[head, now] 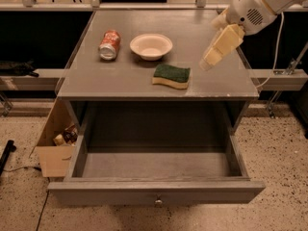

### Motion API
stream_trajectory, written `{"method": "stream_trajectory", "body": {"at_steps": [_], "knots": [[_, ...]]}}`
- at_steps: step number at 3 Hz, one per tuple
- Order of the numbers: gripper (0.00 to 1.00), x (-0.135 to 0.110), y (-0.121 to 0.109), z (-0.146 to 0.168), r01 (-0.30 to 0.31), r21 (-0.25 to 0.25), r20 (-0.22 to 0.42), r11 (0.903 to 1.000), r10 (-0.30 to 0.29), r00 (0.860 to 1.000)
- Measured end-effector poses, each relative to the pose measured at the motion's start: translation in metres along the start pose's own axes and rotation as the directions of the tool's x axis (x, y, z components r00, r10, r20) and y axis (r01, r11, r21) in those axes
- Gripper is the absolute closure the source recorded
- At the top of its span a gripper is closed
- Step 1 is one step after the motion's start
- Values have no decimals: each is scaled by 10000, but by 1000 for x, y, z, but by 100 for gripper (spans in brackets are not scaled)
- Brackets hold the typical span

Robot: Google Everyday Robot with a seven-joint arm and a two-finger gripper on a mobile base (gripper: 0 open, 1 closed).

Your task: Place sponge into top drawer

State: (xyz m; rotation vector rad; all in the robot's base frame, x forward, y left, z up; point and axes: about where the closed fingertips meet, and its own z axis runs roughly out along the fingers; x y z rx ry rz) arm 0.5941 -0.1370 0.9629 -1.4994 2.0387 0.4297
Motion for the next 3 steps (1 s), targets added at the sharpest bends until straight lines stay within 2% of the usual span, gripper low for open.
{"method": "stream_trajectory", "body": {"at_steps": [1, 2, 3], "knots": [[0, 0, -22, 20, -983, 569, 254, 9935, 970, 9950], [0, 1, -21, 22, -982, 582, 327, 9935, 964, 9948], [0, -1, -33, 61, -1468, 360, 510, 9885, 1449, 9881]]}}
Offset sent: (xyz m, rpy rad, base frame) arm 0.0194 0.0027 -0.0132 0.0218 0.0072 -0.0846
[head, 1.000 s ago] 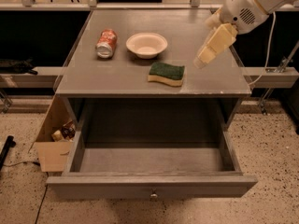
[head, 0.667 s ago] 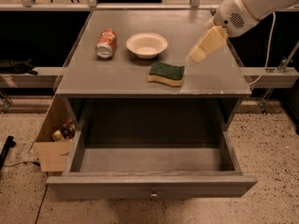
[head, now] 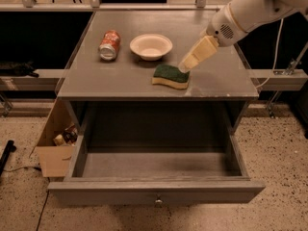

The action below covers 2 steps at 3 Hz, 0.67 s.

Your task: Place sponge into top drawer

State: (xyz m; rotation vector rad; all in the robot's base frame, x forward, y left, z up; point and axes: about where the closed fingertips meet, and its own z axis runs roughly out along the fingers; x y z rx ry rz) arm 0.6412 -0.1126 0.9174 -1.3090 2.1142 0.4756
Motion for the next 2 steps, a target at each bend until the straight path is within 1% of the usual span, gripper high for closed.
{"method": "stream_trajectory", "body": {"at_steps": [1, 2], "knots": [[0, -1, -6, 26, -301, -92, 56, 9995, 301, 9995], [0, 2, -9, 54, -654, -144, 27, 9978, 655, 9978]]}}
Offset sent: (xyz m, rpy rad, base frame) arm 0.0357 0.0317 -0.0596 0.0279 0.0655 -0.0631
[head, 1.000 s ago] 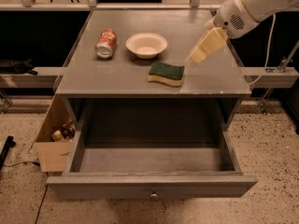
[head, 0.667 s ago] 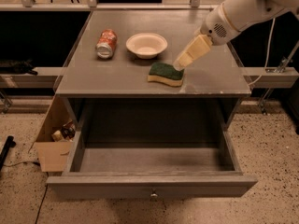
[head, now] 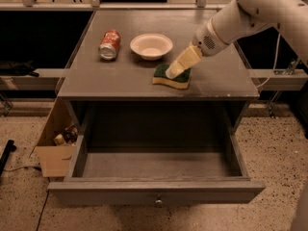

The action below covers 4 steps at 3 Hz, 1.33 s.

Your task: Place sponge into top drawer

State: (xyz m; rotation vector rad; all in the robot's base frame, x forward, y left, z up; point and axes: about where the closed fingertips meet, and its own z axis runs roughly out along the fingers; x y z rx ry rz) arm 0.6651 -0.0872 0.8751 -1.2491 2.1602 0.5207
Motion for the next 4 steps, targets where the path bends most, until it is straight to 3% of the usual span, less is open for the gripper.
{"method": "stream_trajectory", "body": {"at_steps": [1, 2, 4], "knots": [[0, 9, 5, 8, -225, -12, 13, 9997, 225, 9997], [0, 17, -2, 37, -434, 88, -128, 9990, 435, 9990], [0, 29, -3, 51, -678, 35, -246, 9977, 678, 9974]]}}
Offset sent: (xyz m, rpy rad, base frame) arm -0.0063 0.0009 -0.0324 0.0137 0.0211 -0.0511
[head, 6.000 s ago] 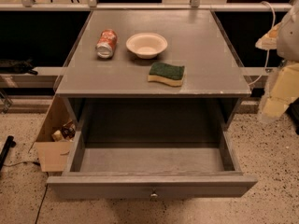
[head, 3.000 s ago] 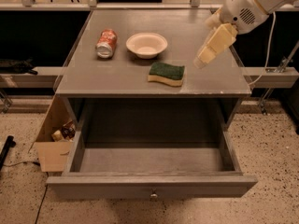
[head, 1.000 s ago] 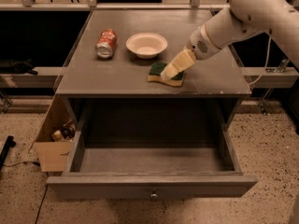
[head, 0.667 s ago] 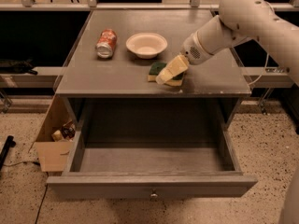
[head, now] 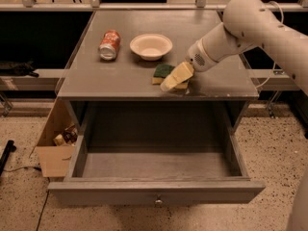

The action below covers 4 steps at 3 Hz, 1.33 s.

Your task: Place sponge into top drawer

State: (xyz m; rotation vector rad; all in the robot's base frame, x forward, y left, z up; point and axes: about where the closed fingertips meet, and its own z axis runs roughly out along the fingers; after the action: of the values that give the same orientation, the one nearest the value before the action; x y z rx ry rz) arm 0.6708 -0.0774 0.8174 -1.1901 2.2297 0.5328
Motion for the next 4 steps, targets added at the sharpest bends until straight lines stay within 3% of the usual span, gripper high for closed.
{"method": "stream_trajectory", "body": {"at_steps": [1, 4], "knots": [[17, 1, 0, 1, -12, -4, -7, 10000, 12, 10000], [86, 1, 0, 1, -12, -6, -8, 10000, 12, 10000]]}}
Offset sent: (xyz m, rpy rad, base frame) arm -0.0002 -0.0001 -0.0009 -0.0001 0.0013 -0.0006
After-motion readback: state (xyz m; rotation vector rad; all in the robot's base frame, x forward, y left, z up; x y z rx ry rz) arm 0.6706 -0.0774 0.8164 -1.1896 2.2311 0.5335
